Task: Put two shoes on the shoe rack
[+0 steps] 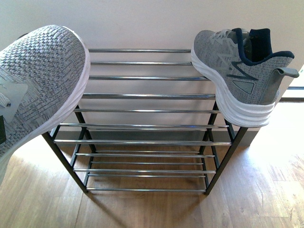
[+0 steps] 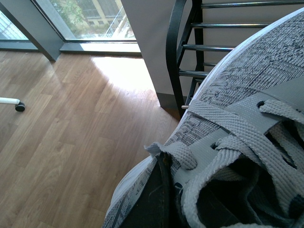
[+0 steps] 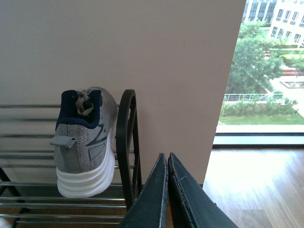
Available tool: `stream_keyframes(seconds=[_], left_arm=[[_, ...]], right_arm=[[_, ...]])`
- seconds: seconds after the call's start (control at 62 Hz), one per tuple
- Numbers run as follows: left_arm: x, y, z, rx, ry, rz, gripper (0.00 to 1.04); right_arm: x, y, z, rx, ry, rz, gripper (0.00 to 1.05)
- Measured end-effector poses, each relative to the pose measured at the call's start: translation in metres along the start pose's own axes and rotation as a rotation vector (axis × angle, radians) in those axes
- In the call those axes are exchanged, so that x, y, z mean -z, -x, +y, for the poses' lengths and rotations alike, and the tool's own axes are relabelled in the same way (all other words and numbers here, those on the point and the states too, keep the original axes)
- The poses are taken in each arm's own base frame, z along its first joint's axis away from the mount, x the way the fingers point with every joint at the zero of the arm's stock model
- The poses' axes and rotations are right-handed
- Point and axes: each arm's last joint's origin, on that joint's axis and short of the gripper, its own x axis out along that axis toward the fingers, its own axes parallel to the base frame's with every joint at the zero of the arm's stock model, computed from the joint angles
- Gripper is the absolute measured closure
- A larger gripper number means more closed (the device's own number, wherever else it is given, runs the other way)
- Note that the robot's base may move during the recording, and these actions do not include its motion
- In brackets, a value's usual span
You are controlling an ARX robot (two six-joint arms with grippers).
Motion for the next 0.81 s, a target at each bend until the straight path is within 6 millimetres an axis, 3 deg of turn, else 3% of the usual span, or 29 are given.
stream_keyframes(seconds=[0.806], left_arm=[[0.0, 0.0, 0.0, 0.001, 0.0, 0.0, 1.03]], right_arm=[[0.003, 0.025, 0.0, 0.001, 0.0, 0.006, 1.03]])
